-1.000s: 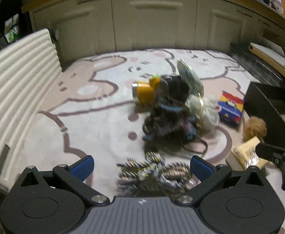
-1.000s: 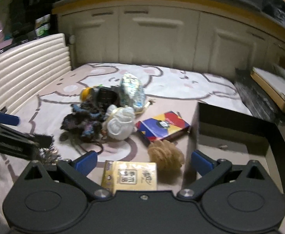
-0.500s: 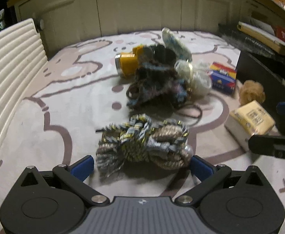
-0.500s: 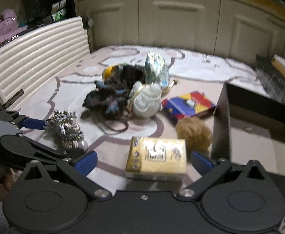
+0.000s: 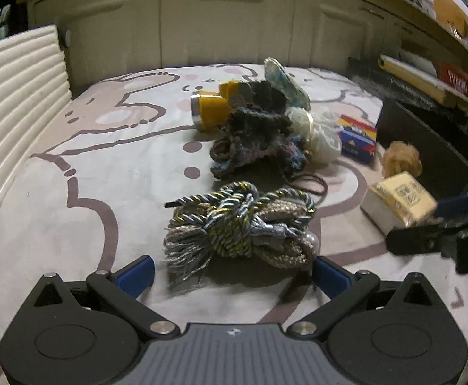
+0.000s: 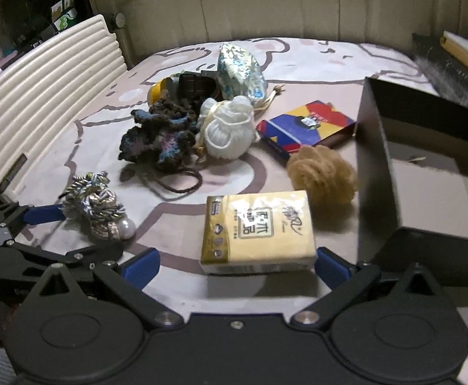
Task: Organize objects
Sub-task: 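Lower the left gripper onto the braided rope while the right gripper grasps the yellow tissue pack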
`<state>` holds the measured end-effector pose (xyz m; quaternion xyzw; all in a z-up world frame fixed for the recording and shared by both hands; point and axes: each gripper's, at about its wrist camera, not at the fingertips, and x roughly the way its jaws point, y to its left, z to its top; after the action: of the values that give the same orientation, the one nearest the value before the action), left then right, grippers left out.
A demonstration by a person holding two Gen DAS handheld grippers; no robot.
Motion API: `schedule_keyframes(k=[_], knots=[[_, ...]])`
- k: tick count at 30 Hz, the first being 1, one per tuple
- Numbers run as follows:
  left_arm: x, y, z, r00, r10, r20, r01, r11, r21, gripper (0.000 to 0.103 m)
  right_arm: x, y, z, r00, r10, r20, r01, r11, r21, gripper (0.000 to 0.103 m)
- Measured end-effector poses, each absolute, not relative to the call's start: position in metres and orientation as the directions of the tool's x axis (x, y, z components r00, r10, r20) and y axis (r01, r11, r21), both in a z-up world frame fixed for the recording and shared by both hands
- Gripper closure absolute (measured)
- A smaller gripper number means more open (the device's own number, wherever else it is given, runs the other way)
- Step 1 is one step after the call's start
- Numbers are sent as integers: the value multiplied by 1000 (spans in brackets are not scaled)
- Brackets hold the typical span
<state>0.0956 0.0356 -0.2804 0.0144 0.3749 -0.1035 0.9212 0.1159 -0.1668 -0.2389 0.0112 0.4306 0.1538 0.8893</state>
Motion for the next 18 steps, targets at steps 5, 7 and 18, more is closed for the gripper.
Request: schedule_keyframes(k=[5, 7, 18], knots=[[101, 34, -277, 710, -192, -678, 207, 976, -60, 0, 122, -166, -241, 594, 267, -759, -240, 959, 151, 0], [103, 33, -275, 720, -190, -667, 212, 976, -49, 0, 125, -167, -242, 590, 267, -762, -231, 960, 158, 0], [109, 32, -268, 727, -199, -657, 230, 972, -40, 0, 138, -167, -244, 594, 220, -774, -184, 974, 135, 17]])
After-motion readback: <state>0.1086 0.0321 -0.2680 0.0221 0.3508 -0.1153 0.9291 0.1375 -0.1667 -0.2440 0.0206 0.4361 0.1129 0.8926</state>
